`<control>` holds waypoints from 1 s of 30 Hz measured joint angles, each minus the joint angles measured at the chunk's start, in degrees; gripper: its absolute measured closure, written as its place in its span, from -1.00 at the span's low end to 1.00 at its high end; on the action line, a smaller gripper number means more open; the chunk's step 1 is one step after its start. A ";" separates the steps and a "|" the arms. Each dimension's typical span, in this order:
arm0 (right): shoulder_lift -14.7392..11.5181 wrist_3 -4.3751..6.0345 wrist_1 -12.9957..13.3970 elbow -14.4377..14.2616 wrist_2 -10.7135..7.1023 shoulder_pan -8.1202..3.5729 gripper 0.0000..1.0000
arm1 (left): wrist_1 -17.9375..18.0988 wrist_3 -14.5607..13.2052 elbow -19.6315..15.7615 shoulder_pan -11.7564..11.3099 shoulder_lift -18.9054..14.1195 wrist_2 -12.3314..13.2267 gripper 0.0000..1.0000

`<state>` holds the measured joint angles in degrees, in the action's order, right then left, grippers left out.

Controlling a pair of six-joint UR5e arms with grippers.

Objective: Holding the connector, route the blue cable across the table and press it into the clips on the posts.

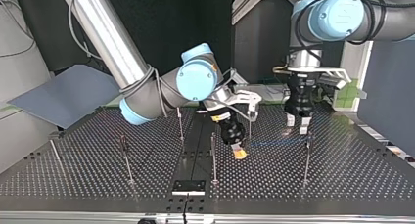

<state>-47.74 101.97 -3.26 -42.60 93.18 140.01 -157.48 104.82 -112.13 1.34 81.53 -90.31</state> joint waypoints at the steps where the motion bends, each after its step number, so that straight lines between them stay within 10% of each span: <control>1: -0.01 0.00 0.01 0.00 0.00 -0.04 1.00 | 0.15 -0.07 0.35 0.16 0.55 -0.32 -1.00; 30: 0.08 0.00 -0.01 0.01 -0.47 -0.13 1.00 | 2.24 -0.79 9.20 2.57 13.00 -2.65 -1.00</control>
<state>-47.66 101.97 -3.27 -42.60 92.70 139.88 -155.23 104.03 -102.93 3.92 94.54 -92.95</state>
